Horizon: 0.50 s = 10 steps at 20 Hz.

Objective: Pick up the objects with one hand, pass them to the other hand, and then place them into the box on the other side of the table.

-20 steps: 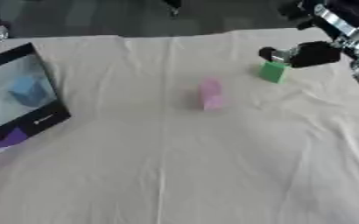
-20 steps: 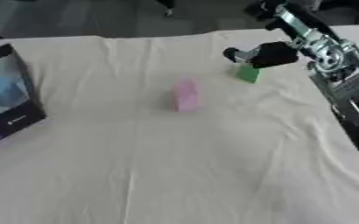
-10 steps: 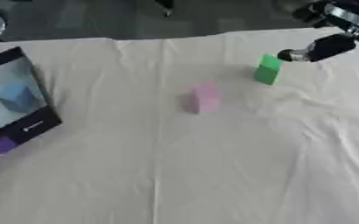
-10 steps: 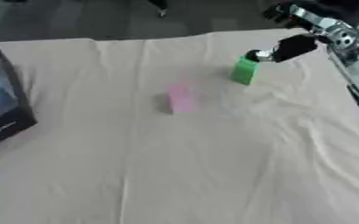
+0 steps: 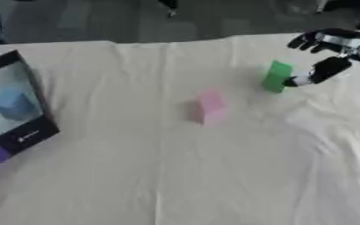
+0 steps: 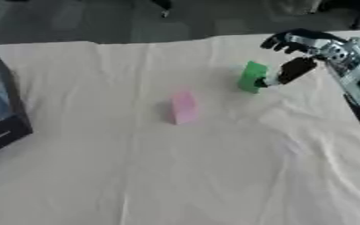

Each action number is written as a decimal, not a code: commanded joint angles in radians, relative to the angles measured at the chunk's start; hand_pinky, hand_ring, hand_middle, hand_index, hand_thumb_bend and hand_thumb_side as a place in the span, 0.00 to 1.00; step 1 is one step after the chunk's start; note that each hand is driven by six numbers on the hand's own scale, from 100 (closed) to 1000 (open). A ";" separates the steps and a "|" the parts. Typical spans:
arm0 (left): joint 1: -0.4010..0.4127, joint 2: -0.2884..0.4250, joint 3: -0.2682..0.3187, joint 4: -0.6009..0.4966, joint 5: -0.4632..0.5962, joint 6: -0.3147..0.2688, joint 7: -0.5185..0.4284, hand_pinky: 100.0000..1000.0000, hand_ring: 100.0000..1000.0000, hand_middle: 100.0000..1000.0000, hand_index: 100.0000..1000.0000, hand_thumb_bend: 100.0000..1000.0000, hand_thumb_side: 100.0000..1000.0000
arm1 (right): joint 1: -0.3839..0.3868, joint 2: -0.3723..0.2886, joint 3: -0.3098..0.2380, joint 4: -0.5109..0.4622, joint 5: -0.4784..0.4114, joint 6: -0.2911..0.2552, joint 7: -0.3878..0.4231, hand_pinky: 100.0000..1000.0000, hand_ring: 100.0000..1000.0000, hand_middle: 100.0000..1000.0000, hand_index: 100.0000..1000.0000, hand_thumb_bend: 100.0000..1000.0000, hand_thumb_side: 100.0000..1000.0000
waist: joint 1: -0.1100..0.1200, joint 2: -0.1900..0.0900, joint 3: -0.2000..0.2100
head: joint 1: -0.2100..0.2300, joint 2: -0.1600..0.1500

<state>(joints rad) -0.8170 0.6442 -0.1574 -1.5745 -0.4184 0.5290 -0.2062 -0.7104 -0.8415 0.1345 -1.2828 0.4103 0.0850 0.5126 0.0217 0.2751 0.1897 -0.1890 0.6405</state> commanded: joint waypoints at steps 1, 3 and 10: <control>-0.023 0.030 0.013 -0.021 0.010 0.004 0.012 0.85 0.75 0.72 0.77 0.14 0.43 | -0.025 -0.043 -0.023 0.020 0.031 -0.009 -0.010 0.89 0.90 0.85 0.86 0.55 0.21 | -0.011 0.001 0.007 | -0.014 -0.021; -0.025 0.031 0.012 -0.023 0.012 0.009 0.015 0.84 0.75 0.72 0.77 0.15 0.43 | -0.029 -0.043 -0.027 0.031 0.048 -0.004 -0.029 0.89 0.90 0.85 0.86 0.55 0.21 | -0.010 0.009 0.013 | -0.020 -0.024; -0.029 0.038 0.011 -0.032 0.022 0.017 0.018 0.84 0.75 0.71 0.76 0.16 0.45 | -0.038 -0.042 -0.037 0.069 0.111 0.049 -0.128 0.88 0.88 0.83 0.86 0.60 0.22 | -0.008 0.033 0.034 | -0.038 -0.039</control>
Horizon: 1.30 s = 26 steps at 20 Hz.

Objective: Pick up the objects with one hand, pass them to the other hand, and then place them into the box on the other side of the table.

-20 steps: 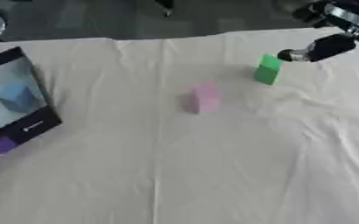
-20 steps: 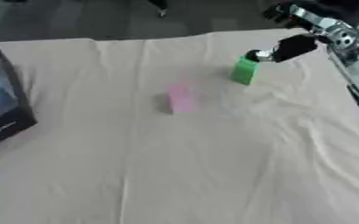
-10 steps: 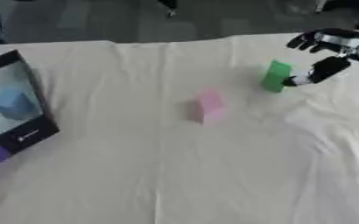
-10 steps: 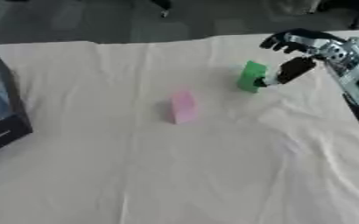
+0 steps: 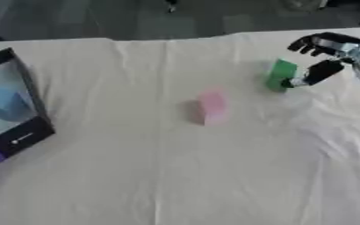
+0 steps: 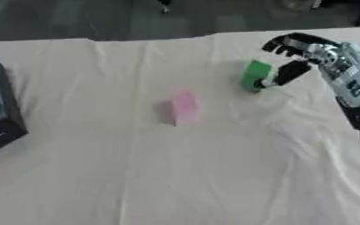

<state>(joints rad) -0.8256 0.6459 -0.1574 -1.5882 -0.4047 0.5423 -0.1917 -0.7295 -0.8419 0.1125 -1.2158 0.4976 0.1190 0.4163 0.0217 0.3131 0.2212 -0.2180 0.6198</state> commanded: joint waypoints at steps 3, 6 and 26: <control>-0.021 0.037 0.010 -0.019 0.011 0.007 0.003 0.84 0.75 0.71 0.76 0.16 0.45 | -0.018 -0.042 -0.009 0.016 0.050 0.027 -0.031 0.89 0.88 0.83 0.86 0.61 0.24 | -0.010 0.004 0.007 | -0.015 -0.020; -0.027 0.036 0.009 -0.021 0.012 0.008 0.004 0.84 0.75 0.71 0.76 0.16 0.45 | -0.019 -0.037 -0.011 0.034 0.061 0.035 -0.021 0.89 0.88 0.82 0.85 0.61 0.24 | -0.010 0.012 0.012 | -0.016 -0.023; -0.020 0.038 0.008 -0.019 0.018 0.019 0.013 0.84 0.74 0.71 0.74 0.15 0.47 | -0.030 -0.029 -0.010 0.040 -0.019 0.098 -0.081 0.83 0.74 0.47 0.44 0.22 0.00 | -0.008 0.010 0.015 | -0.007 -0.016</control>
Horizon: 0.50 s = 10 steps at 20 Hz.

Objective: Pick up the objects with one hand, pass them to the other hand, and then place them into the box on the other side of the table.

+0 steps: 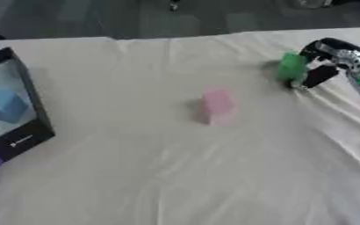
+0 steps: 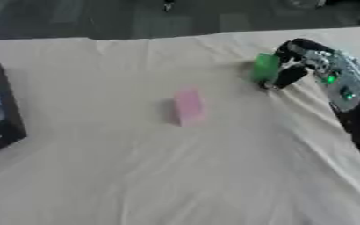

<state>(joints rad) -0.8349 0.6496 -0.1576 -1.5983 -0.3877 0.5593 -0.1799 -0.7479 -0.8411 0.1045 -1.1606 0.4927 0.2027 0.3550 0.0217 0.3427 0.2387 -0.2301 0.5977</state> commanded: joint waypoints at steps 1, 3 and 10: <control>-0.010 0.034 0.008 -0.009 0.000 0.002 0.001 0.84 0.74 0.71 0.74 0.15 0.47 | -0.013 -0.029 0.000 -0.021 -0.019 0.021 -0.029 0.83 0.73 0.46 0.44 0.21 0.00 | -0.008 -0.024 -0.005 | 0.006 0.011; -0.008 0.033 0.007 -0.008 -0.003 0.002 0.000 0.84 0.74 0.71 0.74 0.15 0.48 | -0.012 -0.030 0.003 -0.037 -0.030 0.038 -0.045 0.82 0.73 0.46 0.43 0.20 0.00 | -0.007 -0.033 -0.010 | 0.007 0.020; 0.004 0.032 0.004 0.003 -0.017 0.002 -0.009 0.84 0.74 0.70 0.74 0.15 0.48 | 0.001 -0.046 0.013 -0.113 -0.093 0.070 -0.051 0.80 0.72 0.46 0.43 0.23 0.00 | -0.005 -0.067 -0.028 | 0.015 0.047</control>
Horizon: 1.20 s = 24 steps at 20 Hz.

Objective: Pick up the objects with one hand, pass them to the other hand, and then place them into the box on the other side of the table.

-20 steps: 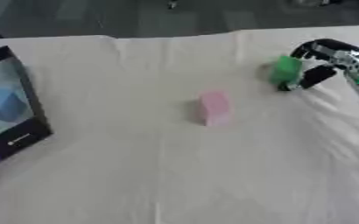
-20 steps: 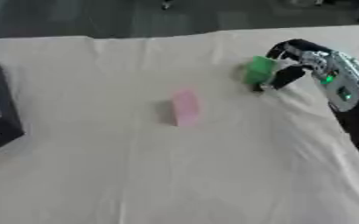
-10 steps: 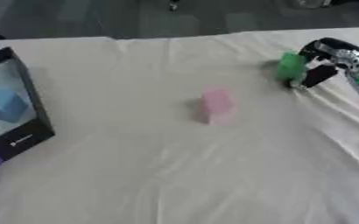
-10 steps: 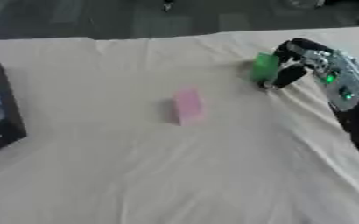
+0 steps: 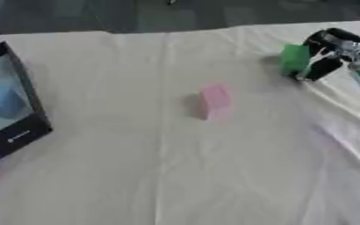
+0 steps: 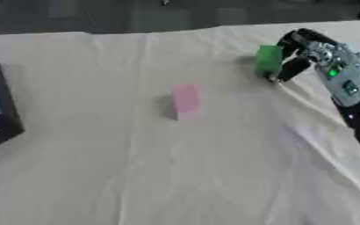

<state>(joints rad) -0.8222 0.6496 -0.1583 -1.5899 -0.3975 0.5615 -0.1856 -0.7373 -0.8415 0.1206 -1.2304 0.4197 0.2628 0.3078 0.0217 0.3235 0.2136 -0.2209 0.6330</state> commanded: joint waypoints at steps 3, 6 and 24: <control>-0.002 0.030 0.005 -0.004 -0.011 -0.001 -0.003 0.84 0.74 0.70 0.73 0.15 0.48 | -0.003 -0.054 -0.009 -0.093 -0.057 0.020 -0.016 0.79 0.72 0.46 0.42 0.22 0.00 | -0.004 -0.063 -0.015 | 0.015 0.028; 0.003 0.030 0.005 -0.003 -0.014 0.000 -0.004 0.84 0.74 0.70 0.73 0.15 0.47 | 0.010 -0.062 -0.026 -0.152 -0.116 0.035 -0.047 0.76 0.71 0.45 0.41 0.20 0.00 | -0.002 -0.076 -0.023 | 0.023 0.037; -0.110 -0.019 0.000 -0.076 0.037 -0.014 0.074 0.84 0.74 0.71 0.74 0.13 0.46 | 0.086 0.285 0.001 -0.464 -0.376 0.076 -0.508 0.66 0.69 0.44 0.41 0.04 0.00 | 0.013 -0.144 -0.043 | 0.057 0.081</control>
<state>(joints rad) -0.9089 0.6155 -0.1639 -1.6489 -0.3665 0.5493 -0.1221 -0.6399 -0.5639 0.1187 -1.6704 0.0586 0.3384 -0.1687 0.0240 0.2142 0.1717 -0.1622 0.7075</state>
